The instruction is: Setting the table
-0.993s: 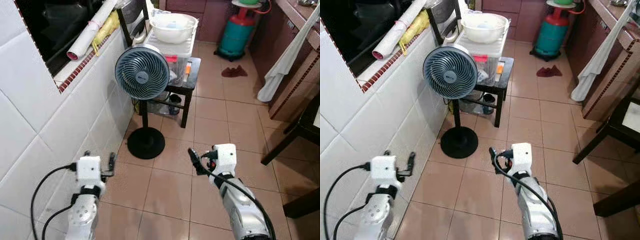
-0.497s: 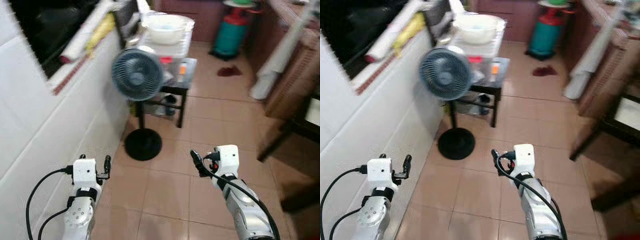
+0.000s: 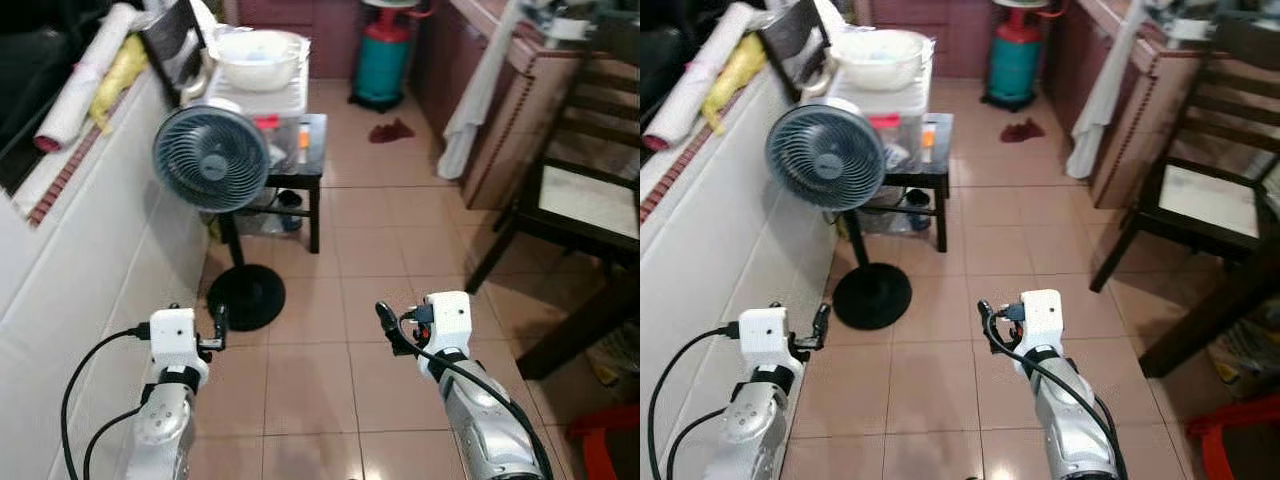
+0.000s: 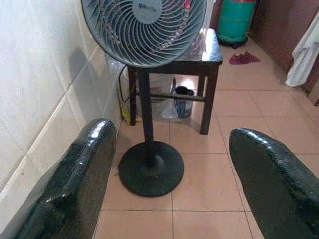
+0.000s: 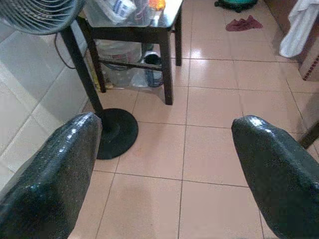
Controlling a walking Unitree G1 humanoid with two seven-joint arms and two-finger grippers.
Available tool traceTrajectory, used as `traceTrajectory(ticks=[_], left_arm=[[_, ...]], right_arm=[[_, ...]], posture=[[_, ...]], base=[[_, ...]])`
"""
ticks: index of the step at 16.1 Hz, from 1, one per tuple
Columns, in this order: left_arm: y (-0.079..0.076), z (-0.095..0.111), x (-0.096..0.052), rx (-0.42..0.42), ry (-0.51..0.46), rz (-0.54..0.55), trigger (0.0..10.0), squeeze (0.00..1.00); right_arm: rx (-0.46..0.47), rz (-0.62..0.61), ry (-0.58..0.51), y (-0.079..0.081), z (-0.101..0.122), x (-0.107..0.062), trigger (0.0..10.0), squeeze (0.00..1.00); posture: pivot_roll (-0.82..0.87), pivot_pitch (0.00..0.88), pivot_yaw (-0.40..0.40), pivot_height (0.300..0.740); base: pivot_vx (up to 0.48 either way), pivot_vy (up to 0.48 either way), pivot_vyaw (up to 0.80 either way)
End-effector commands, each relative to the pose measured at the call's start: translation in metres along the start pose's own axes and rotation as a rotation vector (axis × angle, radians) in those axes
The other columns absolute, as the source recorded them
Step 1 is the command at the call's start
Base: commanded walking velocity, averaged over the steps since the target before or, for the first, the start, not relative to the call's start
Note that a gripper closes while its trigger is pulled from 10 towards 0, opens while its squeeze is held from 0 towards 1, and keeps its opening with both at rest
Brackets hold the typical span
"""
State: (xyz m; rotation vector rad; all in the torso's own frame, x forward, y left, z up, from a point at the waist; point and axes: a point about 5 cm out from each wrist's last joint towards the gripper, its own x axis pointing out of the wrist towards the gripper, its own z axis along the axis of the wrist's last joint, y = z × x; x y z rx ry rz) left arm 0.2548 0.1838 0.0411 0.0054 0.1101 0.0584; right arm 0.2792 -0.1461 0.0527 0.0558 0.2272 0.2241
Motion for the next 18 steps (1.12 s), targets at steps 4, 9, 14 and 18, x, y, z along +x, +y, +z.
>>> traceTrajectory(ticks=[4,9,14,18], left_arm=[[-0.0027,0.0001,0.0003,-0.028,0.012,-0.033,10.0,0.00],[-0.0037,0.0007,0.0025,-0.039,0.020,-0.058,10.0,0.00],[-0.0079,0.0001,0.0031,-0.031,0.041,-0.096,10.0,0.00],[-0.0064,0.0009,0.0047,-0.045,0.041,-0.080,10.0,0.00]], right_arm=[[-0.006,-0.011,-0.022,-0.0002,0.0068,-0.0007,10.0,0.00],[0.003,-0.018,-0.016,0.0015,0.0049,-0.0023,10.0,0.00],[-0.002,-0.019,-0.023,-0.0005,0.0092,0.0013,10.0,0.00],[-0.001,-0.017,-0.025,0.0009,0.0104,0.0030,10.0,0.00]], posture=[[-0.06,0.100,0.037,0.740],[-0.07,0.103,0.039,0.740],[-0.07,0.098,0.032,0.740],[-0.06,0.097,0.035,0.740]], base=[[0.000,0.000,-0.76],[0.000,0.000,-0.76],[0.000,0.000,-0.76],[0.000,0.000,-0.77]])
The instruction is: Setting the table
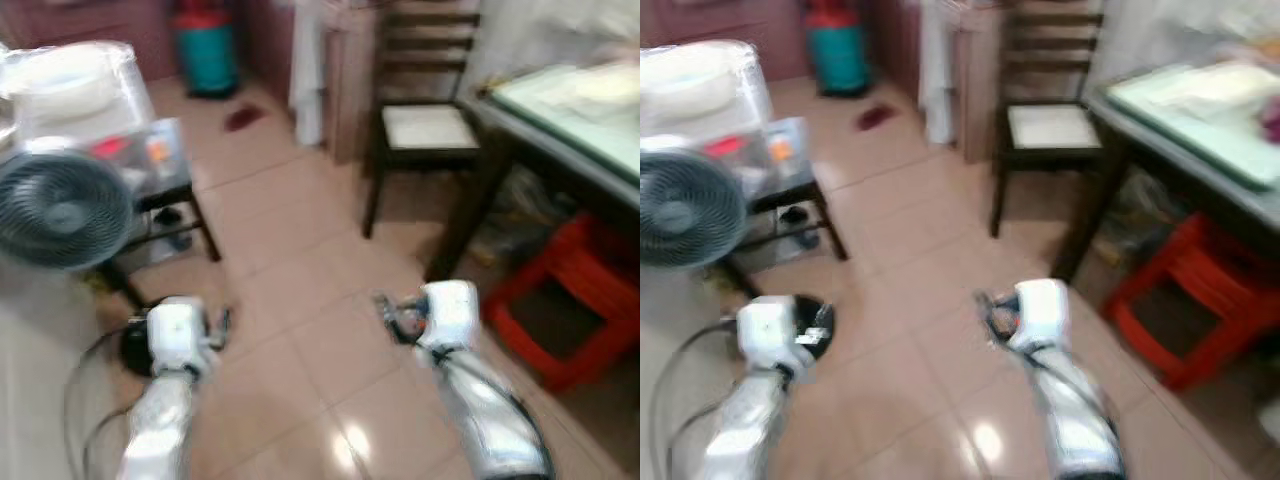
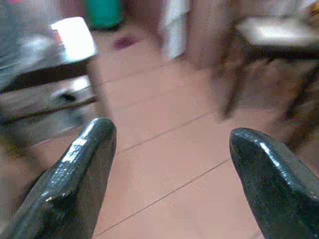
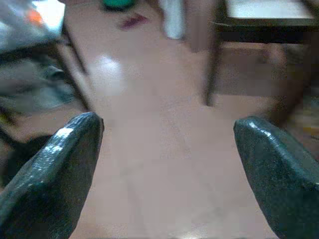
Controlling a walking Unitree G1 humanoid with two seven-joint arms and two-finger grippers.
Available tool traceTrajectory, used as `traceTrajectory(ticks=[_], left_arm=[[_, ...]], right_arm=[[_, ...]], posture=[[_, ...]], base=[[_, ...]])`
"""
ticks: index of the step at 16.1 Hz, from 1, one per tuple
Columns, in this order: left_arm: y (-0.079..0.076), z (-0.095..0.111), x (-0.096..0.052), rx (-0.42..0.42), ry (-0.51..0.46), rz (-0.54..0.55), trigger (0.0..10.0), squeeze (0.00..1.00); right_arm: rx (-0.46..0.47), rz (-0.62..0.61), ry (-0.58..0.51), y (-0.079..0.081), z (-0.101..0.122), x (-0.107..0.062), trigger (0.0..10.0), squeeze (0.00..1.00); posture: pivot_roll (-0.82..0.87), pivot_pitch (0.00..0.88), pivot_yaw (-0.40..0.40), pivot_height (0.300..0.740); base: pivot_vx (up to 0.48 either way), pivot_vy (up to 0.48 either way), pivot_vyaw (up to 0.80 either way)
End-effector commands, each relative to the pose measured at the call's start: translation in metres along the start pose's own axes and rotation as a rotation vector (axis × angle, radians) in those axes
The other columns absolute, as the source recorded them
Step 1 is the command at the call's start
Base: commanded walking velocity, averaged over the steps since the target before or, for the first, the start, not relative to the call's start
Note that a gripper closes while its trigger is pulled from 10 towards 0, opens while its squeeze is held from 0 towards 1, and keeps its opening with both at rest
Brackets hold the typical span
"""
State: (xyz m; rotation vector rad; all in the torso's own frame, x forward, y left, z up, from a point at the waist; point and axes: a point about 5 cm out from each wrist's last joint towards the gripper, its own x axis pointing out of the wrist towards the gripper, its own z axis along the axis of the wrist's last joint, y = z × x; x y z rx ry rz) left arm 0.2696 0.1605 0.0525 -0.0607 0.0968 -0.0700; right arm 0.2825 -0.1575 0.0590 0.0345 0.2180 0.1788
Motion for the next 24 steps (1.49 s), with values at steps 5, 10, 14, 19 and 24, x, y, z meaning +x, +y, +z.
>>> traceTrajectory(ticks=[5,10,14,19,24], left_arm=[[0.0179,-0.0098,-0.0095,0.014,0.047,0.054,10.0,0.00],[0.0164,-0.0089,-0.0090,0.050,0.044,0.044,10.0,0.00],[0.0164,-0.0077,-0.0075,0.037,0.040,0.044,10.0,0.00],[0.0150,-0.0052,-0.0062,0.003,0.031,0.000,10.0,0.00],[0.0135,-0.0050,-0.0073,0.007,0.031,-0.016,10.0,0.00]], right_arm=[[0.023,0.020,-0.017,0.0124,0.0025,0.0024,10.0,0.00],[0.032,0.003,-0.016,0.0113,0.0011,0.0007,10.0,0.00],[0.036,-0.005,-0.019,0.0118,0.0017,0.0014,10.0,0.00],[0.058,-0.015,-0.052,0.0111,0.0074,0.0020,10.0,0.00],[0.058,0.001,-0.034,0.0120,0.0056,0.0010,10.0,0.00]], posture=[[-0.07,0.101,0.044,0.740],[-0.07,0.109,0.054,0.740],[-0.07,0.107,0.057,0.740],[-0.08,0.105,0.057,0.740],[-0.08,0.110,0.062,0.740]], base=[[0.000,0.000,-0.77],[0.000,0.000,-0.77],[0.000,0.000,-0.77],[0.000,0.000,-0.46],[0.000,0.000,0.00]])
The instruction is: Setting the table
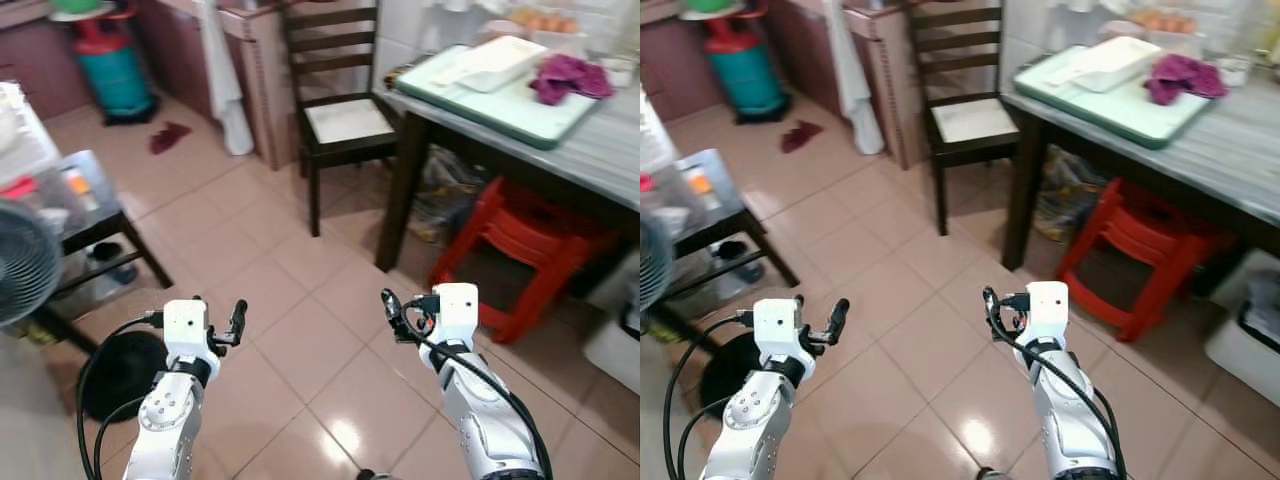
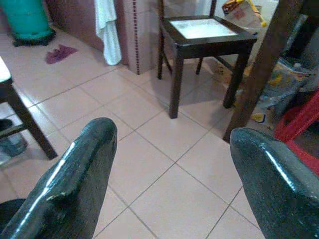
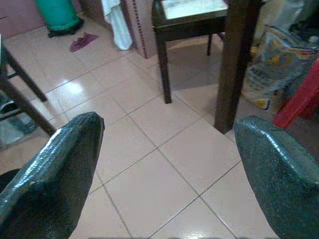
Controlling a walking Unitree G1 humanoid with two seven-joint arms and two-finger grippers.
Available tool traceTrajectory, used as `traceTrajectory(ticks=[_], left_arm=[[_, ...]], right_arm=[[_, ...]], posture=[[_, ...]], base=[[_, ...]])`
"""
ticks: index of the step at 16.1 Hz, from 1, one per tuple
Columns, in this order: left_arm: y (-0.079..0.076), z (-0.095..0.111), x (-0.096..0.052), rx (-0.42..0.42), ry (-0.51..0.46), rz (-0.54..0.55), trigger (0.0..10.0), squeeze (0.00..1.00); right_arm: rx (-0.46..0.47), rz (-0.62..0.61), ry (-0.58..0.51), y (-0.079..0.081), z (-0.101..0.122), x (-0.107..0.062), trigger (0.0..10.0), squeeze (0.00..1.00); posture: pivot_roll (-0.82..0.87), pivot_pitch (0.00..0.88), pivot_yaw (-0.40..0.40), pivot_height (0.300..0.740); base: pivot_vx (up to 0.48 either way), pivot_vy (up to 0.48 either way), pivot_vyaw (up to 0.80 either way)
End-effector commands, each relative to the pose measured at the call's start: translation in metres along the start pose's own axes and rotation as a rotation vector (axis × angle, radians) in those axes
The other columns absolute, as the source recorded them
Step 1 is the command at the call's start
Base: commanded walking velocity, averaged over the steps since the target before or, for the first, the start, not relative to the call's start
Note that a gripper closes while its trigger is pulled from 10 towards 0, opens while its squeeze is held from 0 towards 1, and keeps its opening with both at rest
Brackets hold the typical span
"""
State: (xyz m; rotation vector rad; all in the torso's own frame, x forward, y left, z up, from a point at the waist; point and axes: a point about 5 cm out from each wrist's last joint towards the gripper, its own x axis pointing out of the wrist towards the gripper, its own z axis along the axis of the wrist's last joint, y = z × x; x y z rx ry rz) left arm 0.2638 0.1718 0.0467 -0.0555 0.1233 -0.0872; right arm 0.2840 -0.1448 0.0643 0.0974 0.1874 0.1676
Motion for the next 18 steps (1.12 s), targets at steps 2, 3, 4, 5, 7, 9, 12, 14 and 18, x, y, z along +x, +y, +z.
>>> traceTrajectory(ticks=[2,3,4,5,7,9,12,14,18], left_arm=[[0.002,0.000,-0.001,0.003,0.004,-0.008,10.0,0.00],[0.002,0.000,-0.001,0.003,0.005,-0.009,10.0,0.00],[0.002,0.000,-0.001,0.004,0.006,-0.012,10.0,0.00],[0.001,0.000,-0.001,0.004,0.007,-0.016,10.0,0.00],[0.001,0.000,-0.001,0.005,0.009,-0.019,10.0,0.00],[0.000,0.000,0.000,0.005,0.010,-0.025,10.0,0.00],[0.000,-0.001,0.000,0.007,0.012,-0.026,10.0,0.00],[0.000,-0.003,-0.001,0.009,0.024,-0.020,10.0,0.00],[0.006,-0.010,-0.001,0.042,0.074,0.051,10.0,0.00]], right_arm=[[0.007,-0.001,0.005,0.001,-0.001,-0.001,10.0,0.00],[0.003,0.000,0.003,0.001,-0.001,-0.001,10.0,0.00],[0.004,0.002,0.005,0.002,-0.001,-0.001,10.0,0.00],[0.003,0.004,0.006,0.002,-0.002,-0.002,10.0,0.00],[0.002,0.006,0.008,0.002,-0.002,-0.001,10.0,0.00],[0.001,0.007,0.009,0.002,-0.002,-0.001,10.0,0.00],[-0.003,0.011,0.014,0.003,-0.003,-0.002,10.0,0.00],[-0.006,0.013,0.016,0.003,-0.004,-0.003,10.0,0.00],[-0.002,-0.017,0.017,0.000,-0.002,-0.002,10.0,0.00]], posture=[[-0.08,0.110,0.064,0.740],[-0.08,0.110,0.067,0.740],[-0.08,0.109,0.066,0.740],[-0.08,0.109,0.066,0.740],[-0.08,0.108,0.067,0.740],[-0.08,0.106,0.069,0.740],[-0.08,0.107,0.067,0.740],[-0.08,0.107,0.064,0.740],[-0.08,0.106,0.060,0.740]], base=[[0.000,0.000,-0.79],[0.247,0.000,-0.79],[0.364,0.000,-0.79],[0.371,0.000,-0.79],[0.384,0.000,-0.79],[0.390,0.000,-0.80],[0.396,0.000,-0.80],[0.315,0.000,-0.79],[0.000,0.000,-0.18]])
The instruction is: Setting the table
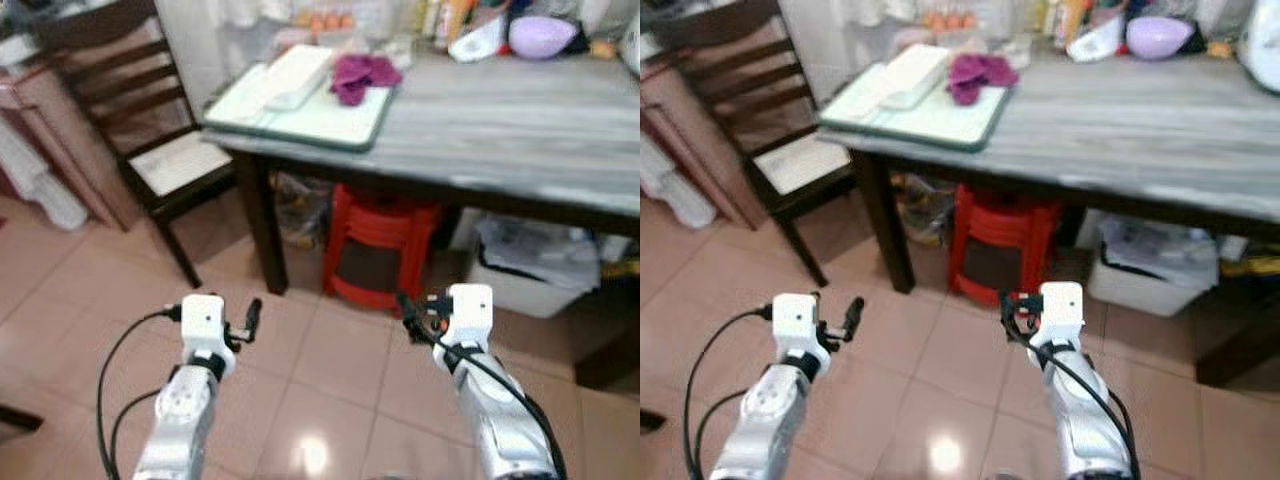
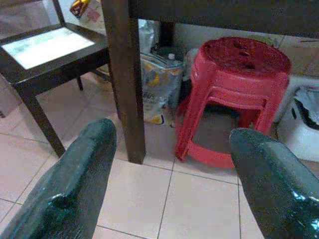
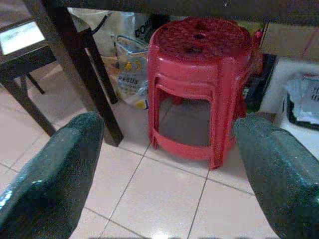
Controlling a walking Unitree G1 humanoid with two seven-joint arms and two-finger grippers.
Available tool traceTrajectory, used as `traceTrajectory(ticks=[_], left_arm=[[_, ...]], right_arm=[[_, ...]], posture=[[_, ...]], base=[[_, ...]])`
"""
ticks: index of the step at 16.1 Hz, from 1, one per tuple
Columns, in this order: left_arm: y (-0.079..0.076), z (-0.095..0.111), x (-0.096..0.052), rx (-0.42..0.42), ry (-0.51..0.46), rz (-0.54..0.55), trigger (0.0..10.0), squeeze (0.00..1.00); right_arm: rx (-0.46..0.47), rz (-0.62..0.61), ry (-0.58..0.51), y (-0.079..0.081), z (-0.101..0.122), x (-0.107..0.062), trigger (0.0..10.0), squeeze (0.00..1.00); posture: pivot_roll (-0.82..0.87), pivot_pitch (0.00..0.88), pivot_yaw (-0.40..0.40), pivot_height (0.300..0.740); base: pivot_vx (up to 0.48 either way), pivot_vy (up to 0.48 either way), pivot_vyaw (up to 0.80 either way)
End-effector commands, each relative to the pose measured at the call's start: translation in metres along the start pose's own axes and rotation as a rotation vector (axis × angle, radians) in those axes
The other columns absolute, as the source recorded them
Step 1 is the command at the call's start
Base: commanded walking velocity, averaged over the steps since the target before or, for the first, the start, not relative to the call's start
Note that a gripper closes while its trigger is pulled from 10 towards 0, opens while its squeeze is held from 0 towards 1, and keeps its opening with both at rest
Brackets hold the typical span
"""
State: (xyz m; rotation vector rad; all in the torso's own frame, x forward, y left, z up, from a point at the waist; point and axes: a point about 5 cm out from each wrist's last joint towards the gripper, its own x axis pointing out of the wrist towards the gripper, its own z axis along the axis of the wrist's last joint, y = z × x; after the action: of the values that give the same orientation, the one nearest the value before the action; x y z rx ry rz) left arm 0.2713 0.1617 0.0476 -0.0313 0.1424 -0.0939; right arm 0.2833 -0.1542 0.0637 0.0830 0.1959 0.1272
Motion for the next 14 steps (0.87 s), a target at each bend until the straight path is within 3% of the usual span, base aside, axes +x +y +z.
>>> traceTrajectory(ticks=[1,3,4,5,6,9,11,14], left_arm=[[0.0161,-0.0126,-0.0091,0.012,0.061,0.061,10.0,0.00],[0.0130,-0.0128,-0.0086,-0.002,0.071,0.039,10.0,0.00],[0.0096,-0.0111,-0.0074,0.013,0.066,0.007,10.0,0.00],[0.0077,-0.0113,-0.0071,-0.013,0.074,-0.011,10.0,0.00],[0.0094,-0.0097,-0.0075,-0.021,0.084,0.021,10.0,0.00],[0.0137,-0.0078,-0.0068,0.008,0.079,0.056,10.0,0.00],[0.0136,-0.0082,-0.0071,0.024,0.073,0.057,10.0,0.00],[0.0114,-0.0079,-0.0069,0.028,0.077,0.055,10.0,0.00]], right_arm=[[0.029,0.012,0.023,0.0082,-0.0038,0.0010,10.0,0.00],[-0.049,-0.038,0.038,0.0063,-0.0043,0.0021,10.0,0.00],[0.017,0.017,-0.001,0.0111,-0.0024,0.0030,10.0,0.00],[0.023,0.023,-0.003,0.0114,-0.0021,0.0031,10.0,0.00],[-0.071,-0.063,0.004,0.0045,-0.0024,0.0032,10.0,0.00],[-0.006,-0.021,-0.004,0.0057,-0.0017,0.0005,10.0,0.00],[-0.014,-0.025,0.011,0.0059,-0.0035,-0.0001,10.0,0.00],[-0.006,-0.035,0.013,0.0052,-0.0039,0.0001,10.0,0.00]], posture=[[-0.08,0.104,0.058,0.740],[-0.08,0.102,0.058,0.740],[-0.08,0.102,0.058,0.740],[-0.08,0.101,0.057,0.740],[-0.08,0.102,0.059,0.740],[-0.08,0.105,0.063,0.740],[-0.08,0.107,0.065,0.740],[-0.09,0.111,0.069,0.740]], base=[[0.000,0.000,0.00],[0.000,0.000,0.00],[0.000,0.000,0.00],[0.000,0.000,0.00],[0.000,0.000,0.00],[0.000,0.000,0.00],[0.000,0.000,0.00],[0.000,0.000,-0.77]])
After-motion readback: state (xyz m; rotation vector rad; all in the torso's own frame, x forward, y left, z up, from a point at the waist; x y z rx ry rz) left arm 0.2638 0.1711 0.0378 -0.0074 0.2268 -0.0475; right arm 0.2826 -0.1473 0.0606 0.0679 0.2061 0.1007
